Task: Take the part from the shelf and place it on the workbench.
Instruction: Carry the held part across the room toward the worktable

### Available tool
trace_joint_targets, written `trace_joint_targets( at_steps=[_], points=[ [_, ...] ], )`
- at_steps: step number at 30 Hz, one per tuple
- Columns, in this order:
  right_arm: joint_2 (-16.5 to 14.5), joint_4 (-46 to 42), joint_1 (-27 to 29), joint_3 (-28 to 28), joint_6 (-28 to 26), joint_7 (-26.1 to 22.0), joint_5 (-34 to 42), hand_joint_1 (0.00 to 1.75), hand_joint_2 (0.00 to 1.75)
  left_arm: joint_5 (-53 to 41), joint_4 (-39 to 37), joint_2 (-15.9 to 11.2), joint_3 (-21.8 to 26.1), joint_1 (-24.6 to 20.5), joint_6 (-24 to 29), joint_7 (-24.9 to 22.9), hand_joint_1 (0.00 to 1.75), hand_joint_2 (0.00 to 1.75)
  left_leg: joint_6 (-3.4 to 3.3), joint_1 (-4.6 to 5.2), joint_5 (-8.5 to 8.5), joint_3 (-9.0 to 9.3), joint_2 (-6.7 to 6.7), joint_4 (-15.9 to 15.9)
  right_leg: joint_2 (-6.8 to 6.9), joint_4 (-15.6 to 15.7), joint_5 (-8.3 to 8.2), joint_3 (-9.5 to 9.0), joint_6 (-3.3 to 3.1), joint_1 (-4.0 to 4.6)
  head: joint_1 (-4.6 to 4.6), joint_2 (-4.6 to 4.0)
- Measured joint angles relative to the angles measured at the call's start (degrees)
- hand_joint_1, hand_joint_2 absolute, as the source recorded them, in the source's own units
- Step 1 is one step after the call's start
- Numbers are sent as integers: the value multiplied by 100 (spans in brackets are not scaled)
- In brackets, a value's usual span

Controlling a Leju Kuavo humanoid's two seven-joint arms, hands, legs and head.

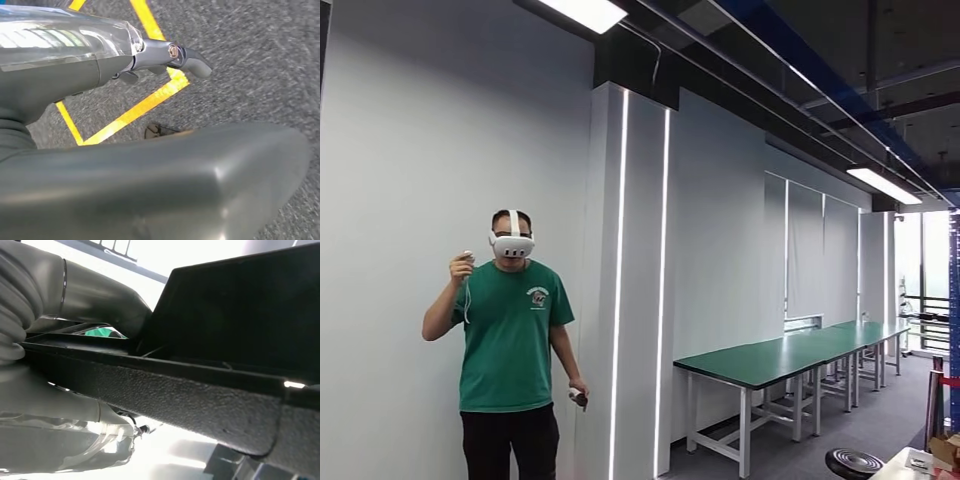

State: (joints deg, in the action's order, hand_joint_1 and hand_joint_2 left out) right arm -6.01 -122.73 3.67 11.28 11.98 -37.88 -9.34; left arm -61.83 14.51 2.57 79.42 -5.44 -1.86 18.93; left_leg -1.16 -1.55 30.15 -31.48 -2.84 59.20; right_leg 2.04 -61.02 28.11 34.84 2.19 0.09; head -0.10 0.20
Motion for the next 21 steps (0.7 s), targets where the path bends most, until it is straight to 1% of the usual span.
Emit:
trace_joint_targets(
  at_steps=[1,2,3,4,5,6,7,8,9,10,11,12,13,14,15,16,17,18,19,20,21],
  points=[
    [0,-1,0,0,0,-3,1,175,175,0,0,0,-1,-4,1,0,0,175,27,7,20,24,-36,-6,63,206,-58,-93,-35,28,0,1],
    [0,-2,4,-2,0,-5,3,175,175,0,0,0,-1,-5,2,0,0,175,57,12,32,41,-73,-18,84,272,-46,-117,-68,55,1,1],
    [0,-3,10,-5,-1,-7,4,175,175,0,0,0,-1,-9,3,-1,0,175,90,15,38,59,-116,-35,39,285,-48,-109,-102,70,0,1],
    [-1,-7,20,-9,-1,-9,6,175,175,0,0,1,-3,-15,4,-1,0,175,120,10,54,82,-143,-47,-12,309,-59,-118,-136,55,1,1],
    [-1,-12,27,-13,-2,-11,8,175,175,-1,0,1,-5,-20,4,0,0,175,144,4,92,92,-117,-26,-56,344,-73,-138,-173,42,2,1],
    [-4,-17,26,-14,-2,-13,9,175,175,-3,0,2,-8,-25,2,0,0,175,158,1,178,60,-51,82,-95,379,-90,-162,-212,27,2,1],
    [-6,-19,26,-14,-2,-14,10,175,175,-4,0,2,-11,-26,1,1,0,175,164,-1,320,-39,44,317,-134,410,-101,-185,-245,13,2,1],
    [-8,-18,27,-14,-2,-15,10,175,175,-6,0,2,-12,-19,0,1,0,175,162,1,485,-207,137,662,-179,416,-100,-194,-264,20,2,1],
    [-9,-13,28,-14,-2,-14,9,175,175,-7,0,0,-13,-5,0,-1,0,175,161,4,641,-416,189,1059,-235,414,-95,-197,-279,25,1,0],
    [-9,-7,35,-16,-2,-13,8,175,175,-7,0,-1,-13,11,2,-1,0,175,161,8,726,-602,215,1378,-300,411,-89,-203,-285,30,1,0],
    [-9,-1,39,-17,-2,-13,8,175,175,-7,0,-2,-13,24,3,-1,0,175,159,11,702,-714,227,1523,-369,408,-82,-213,-288,34,1,0],
    [-9,4,40,-19,-2,-13,8,175,175,-7,0,-2,-13,32,3,-1,0,175,154,12,562,-722,238,1442,-438,402,-71,-229,-286,35,1,0],
    [-9,8,40,-21,-2,-13,9,175,175,-7,0,-2,-13,33,2,1,0,175,144,9,336,-632,265,1157,-502,393,-55,-249,-277,34,1,0],
    [-9,10,40,-21,-2,-13,9,175,175,-7,0,-3,-14,33,2,1,0,175,132,2,99,-497,352,779,-562,376,-33,-262,-263,31,1,0],
    [-9,13,38,-22,-2,-12,10,175,175,-7,0,-4,-15,31,2,2,0,175,122,-11,-67,-365,459,429,-624,342,-7,-261,-240,37,1,0],
    [-9,15,38,-23,-2,-9,10,175,175,-7,0,-6,-16,31,2,3,0,175,113,-16,-156,-276,554,196,-676,315,12,-247,-214,36,1,0],
    [-8,16,41,-25,0,-7,10,175,175,-7,0,-6,-17,32,2,4,0,175,104,-14,-170,-234,623,86,-727,297,22,-225,-185,30,1,0],
    [-7,18,46,-26,2,-3,10,175,175,-7,0,-6,-20,28,2,7,0,175,92,-5,-151,-222,621,65,-776,290,23,-207,-153,23,1,0],
    [-5,17,53,-26,4,0,10,175,175,-7,-1,-3,-25,22,2,10,0,175,71,-1,-154,-219,582,61,-807,297,25,-199,-122,9,2,0],
    [-3,15,59,-26,7,1,11,175,175,-7,-1,1,-31,12,1,17,0,175,45,-4,-159,-209,538,45,-762,277,49,-190,-87,8,2,0],
    [-2,12,58,-26,7,2,13,175,175,-5,-1,4,-36,6,-1,25,0,175,15,-12,-165,-194,489,25,-660,181,119,-151,-53,7,2,0]
  ],
)
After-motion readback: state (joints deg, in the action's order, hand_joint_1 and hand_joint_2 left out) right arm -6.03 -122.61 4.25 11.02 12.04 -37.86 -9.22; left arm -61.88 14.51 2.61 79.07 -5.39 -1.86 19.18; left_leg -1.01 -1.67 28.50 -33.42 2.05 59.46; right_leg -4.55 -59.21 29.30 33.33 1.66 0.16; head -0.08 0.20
